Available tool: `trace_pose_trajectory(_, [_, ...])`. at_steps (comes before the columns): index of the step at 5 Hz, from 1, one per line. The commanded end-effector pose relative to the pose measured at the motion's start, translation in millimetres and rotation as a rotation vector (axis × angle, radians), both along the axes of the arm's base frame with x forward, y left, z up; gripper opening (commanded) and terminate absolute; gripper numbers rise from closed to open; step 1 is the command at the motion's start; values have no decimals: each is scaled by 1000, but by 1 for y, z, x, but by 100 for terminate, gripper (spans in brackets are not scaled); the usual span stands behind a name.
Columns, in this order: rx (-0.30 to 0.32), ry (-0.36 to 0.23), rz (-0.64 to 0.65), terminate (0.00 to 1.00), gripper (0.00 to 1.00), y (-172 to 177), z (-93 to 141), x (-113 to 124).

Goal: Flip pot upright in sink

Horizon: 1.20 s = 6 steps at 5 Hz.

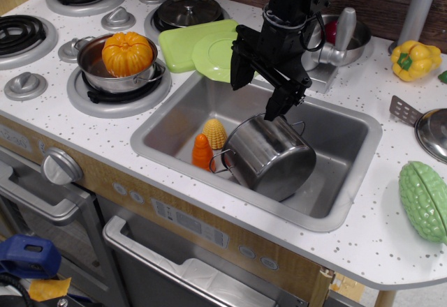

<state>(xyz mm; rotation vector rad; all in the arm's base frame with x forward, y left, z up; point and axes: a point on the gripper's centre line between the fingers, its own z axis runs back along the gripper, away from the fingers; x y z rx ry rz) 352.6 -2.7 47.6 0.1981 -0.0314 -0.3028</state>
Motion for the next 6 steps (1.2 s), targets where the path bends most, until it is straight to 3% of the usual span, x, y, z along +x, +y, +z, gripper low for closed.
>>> trace_pose_trajectory(1, [0,0,0,0,100,0,0,0])
trace_pose_trajectory(2, [32,16,-163,0,100,6,2,14])
trace_pose_trajectory(3, [-7,10,-218,0,100,17,1,29])
trace_pose_trajectory(4, [-107,-11,-191,0,100,26,-3,33])
trace_pose_trajectory(5, [-192,11,-66,0,100,23,-9,32])
trace_pose_trajectory(6, [-396,3,55,0,100,21,-10,35])
